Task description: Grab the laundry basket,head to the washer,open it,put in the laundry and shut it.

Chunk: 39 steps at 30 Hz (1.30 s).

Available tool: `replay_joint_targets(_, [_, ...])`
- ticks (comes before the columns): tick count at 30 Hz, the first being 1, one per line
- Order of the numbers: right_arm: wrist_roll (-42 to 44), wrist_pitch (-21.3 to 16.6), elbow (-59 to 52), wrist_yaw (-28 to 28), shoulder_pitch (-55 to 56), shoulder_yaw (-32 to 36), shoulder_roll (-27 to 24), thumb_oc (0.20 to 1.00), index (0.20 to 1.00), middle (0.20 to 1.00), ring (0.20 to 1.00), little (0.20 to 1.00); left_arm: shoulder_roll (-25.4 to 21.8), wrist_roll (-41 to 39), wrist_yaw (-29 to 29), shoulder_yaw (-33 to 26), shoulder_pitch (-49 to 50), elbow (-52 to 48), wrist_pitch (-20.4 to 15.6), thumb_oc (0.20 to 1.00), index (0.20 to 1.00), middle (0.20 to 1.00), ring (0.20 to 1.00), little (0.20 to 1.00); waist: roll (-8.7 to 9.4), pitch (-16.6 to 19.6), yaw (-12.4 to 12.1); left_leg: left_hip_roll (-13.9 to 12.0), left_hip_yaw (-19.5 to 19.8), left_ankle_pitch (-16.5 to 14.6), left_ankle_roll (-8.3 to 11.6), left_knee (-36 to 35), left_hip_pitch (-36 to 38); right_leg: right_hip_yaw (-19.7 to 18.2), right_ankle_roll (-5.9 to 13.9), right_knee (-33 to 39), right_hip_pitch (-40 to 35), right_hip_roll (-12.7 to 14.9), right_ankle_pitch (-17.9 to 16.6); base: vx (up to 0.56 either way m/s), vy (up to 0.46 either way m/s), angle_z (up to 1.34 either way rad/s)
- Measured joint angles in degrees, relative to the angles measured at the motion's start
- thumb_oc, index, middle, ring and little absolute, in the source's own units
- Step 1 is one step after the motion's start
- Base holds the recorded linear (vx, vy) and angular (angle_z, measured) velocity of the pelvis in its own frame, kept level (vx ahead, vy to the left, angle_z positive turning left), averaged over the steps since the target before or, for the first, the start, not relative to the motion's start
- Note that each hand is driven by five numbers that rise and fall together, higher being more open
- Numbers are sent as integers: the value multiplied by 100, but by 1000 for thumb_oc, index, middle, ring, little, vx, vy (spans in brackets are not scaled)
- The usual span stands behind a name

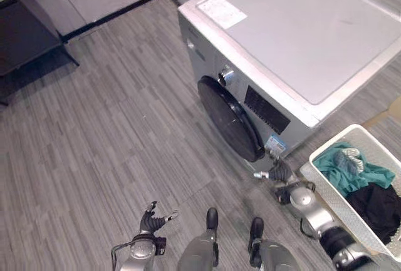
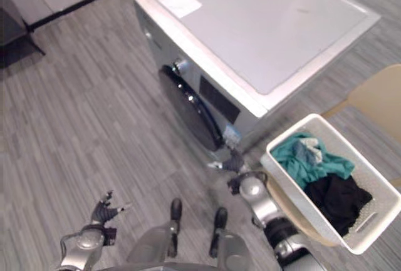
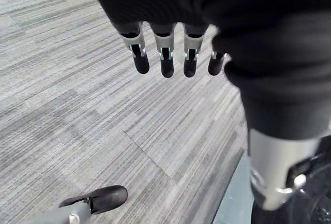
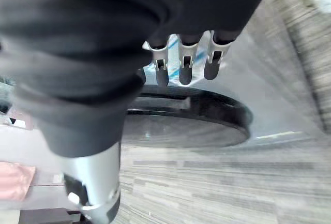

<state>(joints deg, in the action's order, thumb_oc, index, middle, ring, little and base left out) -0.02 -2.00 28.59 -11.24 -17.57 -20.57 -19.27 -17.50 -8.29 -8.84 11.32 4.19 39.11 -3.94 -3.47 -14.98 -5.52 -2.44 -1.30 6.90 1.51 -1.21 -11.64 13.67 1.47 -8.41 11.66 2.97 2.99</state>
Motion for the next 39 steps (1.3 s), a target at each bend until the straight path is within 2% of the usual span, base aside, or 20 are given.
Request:
replay_joint_targets(1, [-1, -10, 3, -95, -110, 36, -6, 1000, 1000, 1000, 1000, 1000, 0, -1, -17, 23, -32, 1, 0, 1000, 1000, 1000, 1000, 1000, -13, -8, -3, 5, 45, 22, 2, -18, -46, 27, -13, 1, 33, 0, -8, -63, 23, 34])
replay_joint_targets(2, [-10, -18, -65, -303, -366, 110, -56, 1000, 1000, 1000, 1000, 1000, -3, -16, -59, 95, -76, -56, -42, 1000, 1000, 1000, 1000, 1000, -61, -32, -118, 17, 125, 51, 13, -24, -148, 177, -1, 11, 85, 25, -2, -22, 12, 32])
replay_joint_targets(6, [8, -36, -36, -600, -758, 161, -77, 1000, 1000, 1000, 1000, 1000, -16, -60, -163, 205, -184, -160, -113, 1000, 1000, 1000, 1000, 1000, -73, -179, -367, 29, 228, 103, 39, -34, -331, 257, -7, -24, 241, 33, -6, -24, 12, 14])
replay_joint_targets(12, [123, -193, 436, -796, -1343, 38, -50, 1000, 1000, 1000, 1000, 1000, -63, -213, -246, 260, -395, -151, -222, 1000, 1000, 1000, 1000, 1000, 76, -480, -416, 39, 244, 133, 53, -27, -527, 291, 21, -31, 410, 48, 12, 6, 12, 3])
replay_joint_targets(17, [473, -67, 844, -879, -1635, -28, 53, 1000, 1000, 1000, 1000, 1000, -69, -286, -265, 313, -686, -143, -227, 1000, 1000, 1000, 1000, 1000, 124, -623, -516, 117, 354, 162, 39, -47, -581, 333, 19, -20, 431, 101, 10, 28, 26, 11])
replay_joint_targets(20, [590, -49, 834, -845, -1595, -129, 374, 1000, 1000, 1000, 1000, 1000, -86, -288, -283, 307, -767, -148, -227, 1000, 1000, 1000, 1000, 1000, 175, -656, -544, 129, 356, 162, 38, -67, -577, 333, -2, -4, 427, 111, -20, 18, 25, 1])
replay_joint_targets(23, [909, -13, 507, -688, -1531, -635, 715, 1000, 1000, 1000, 1000, 1000, -76, -297, -303, 351, -925, -150, -222, 1000, 1000, 1000, 1000, 1000, 238, -698, -577, 127, 367, 163, 37, -53, -554, 356, 17, 8, 376, 103, -33, -3, -3, 2])
replay_joint_targets(26, [1354, 63, 426, -650, -1825, -1227, 1094, 1000, 1000, 1000, 1000, 1000, -80, -502, -371, 686, -1258, -94, -234, 1000, 1000, 1000, 1000, 1000, 219, -736, -641, 157, 572, 156, 48, 143, -621, 636, 23, 171, 177, 50, -37, -18, -46, 33])
replay_joint_targets(29, [1411, -29, 423, -398, -2371, -1460, 1162, 1000, 1000, 1000, 1000, 1000, -71, -508, -408, 882, -1501, -100, -290, 1000, 1000, 1000, 1000, 1000, 148, -773, -939, 106, 852, 126, 133, 159, -703, 874, -8, 222, 89, -28, -12, 90, -120, 49])
replay_joint_targets(31, [1490, -59, 403, -347, -3097, -1622, 1164, 1000, 1000, 1000, 1000, 1000, -65, -515, -417, 924, -1609, -116, -342, 1000, 1000, 1000, 1000, 1000, 19, -763, -1109, 139, 1315, 77, 377, 263, -900, 1281, -49, 398, 5, -107, 10, 33, -45, 89])
replay_joint_targets(32, [1533, -281, 293, -328, -3582, -1507, 1201, 1000, 1000, 1000, 1000, 1000, -104, -518, -450, 927, -1611, -202, -345, 1000, 1000, 1000, 1000, 1000, -66, -803, -1359, 126, 1448, 112, 361, 208, -932, 1431, -138, 274, 15, -115, 72, 53, -44, 89])
replay_joint_targets(35, [1641, -540, 20, -354, -3925, -1280, 1296, 1000, 1000, 1000, 1000, 1000, -467, -643, -451, 984, -1164, -934, -357, 1000, 1000, 1000, 1000, 1000, -125, -798, -1715, 206, 1731, 124, 361, 161, -928, 1588, -125, -68, 35, 16, 323, 37, -20, 66])
replay_joint_targets(39, [1648, -523, -190, -340, -3604, -1265, 1077, 1000, 1000, 1000, 1000, 1000, -518, -644, -443, 971, -1053, -856, -315, 1000, 1000, 1000, 1000, 1000, -91, -789, -1743, 364, 1816, 174, 297, 147, -928, 1511, -8, -354, 106, 215, 457, 19, -8, 31])
